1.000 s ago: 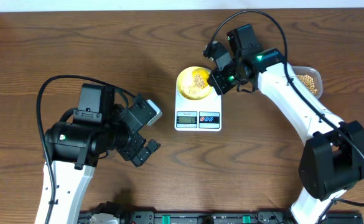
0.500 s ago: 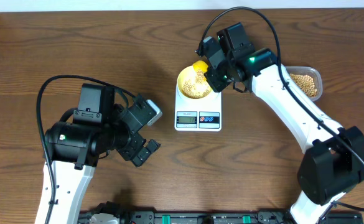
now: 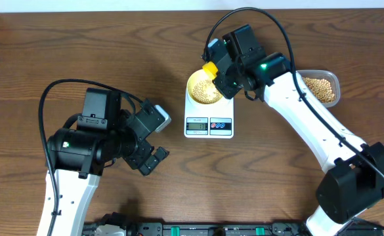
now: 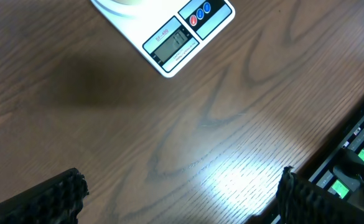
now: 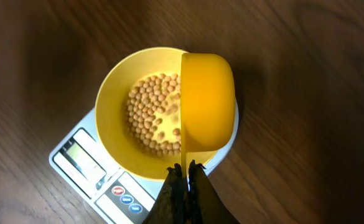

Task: Scoop item into bowl and weigh 50g on scale
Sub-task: 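Tilt the scoop with the right gripper to pour soybeans into bowl, then move the empty scoop back over the soybean tub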

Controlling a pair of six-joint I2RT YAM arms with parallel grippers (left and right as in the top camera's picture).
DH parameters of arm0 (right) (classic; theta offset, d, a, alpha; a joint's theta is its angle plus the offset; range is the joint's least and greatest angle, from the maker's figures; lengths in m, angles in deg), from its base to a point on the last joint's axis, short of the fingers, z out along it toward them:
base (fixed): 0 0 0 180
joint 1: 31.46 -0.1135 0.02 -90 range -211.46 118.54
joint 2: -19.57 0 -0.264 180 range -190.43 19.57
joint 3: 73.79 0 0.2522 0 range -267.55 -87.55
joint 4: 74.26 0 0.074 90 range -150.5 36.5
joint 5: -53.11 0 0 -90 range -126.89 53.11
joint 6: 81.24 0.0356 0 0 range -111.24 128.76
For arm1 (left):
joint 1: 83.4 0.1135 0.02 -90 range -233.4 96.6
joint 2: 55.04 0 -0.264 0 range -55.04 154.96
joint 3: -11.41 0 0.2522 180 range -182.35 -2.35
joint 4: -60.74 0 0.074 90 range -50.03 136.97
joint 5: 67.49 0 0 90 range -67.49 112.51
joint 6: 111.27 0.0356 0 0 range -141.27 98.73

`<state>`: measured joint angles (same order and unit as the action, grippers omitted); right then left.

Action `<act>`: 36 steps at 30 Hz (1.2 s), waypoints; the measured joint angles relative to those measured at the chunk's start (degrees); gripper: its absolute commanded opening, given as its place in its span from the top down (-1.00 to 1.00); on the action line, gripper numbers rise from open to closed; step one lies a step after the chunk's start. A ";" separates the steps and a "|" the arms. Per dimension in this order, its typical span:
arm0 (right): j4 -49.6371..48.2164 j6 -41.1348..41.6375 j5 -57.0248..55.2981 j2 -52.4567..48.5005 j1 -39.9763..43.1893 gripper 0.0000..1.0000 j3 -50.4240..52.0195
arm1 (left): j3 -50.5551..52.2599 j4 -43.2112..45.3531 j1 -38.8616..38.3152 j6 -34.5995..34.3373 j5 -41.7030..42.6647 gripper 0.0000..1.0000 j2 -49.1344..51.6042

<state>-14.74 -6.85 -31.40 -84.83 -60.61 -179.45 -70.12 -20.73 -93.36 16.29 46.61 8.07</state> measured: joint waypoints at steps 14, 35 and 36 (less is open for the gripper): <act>0.94 -2.12 -3.80 0.26 -0.09 0.98 -0.28 | 0.00 0.00 0.00 0.00 0.00 -1.00 0.00; 25.22 9.07 -9.27 11.80 23.06 0.98 -4.68 | 0.00 0.00 0.00 0.00 0.00 -1.00 0.00; 25.59 10.10 -9.51 11.63 23.98 0.98 -4.68 | 0.00 0.02 0.00 0.00 0.00 -0.99 0.00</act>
<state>10.86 3.25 -40.90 -73.20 -36.63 -184.13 -70.12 -20.71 -93.36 16.29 46.61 8.07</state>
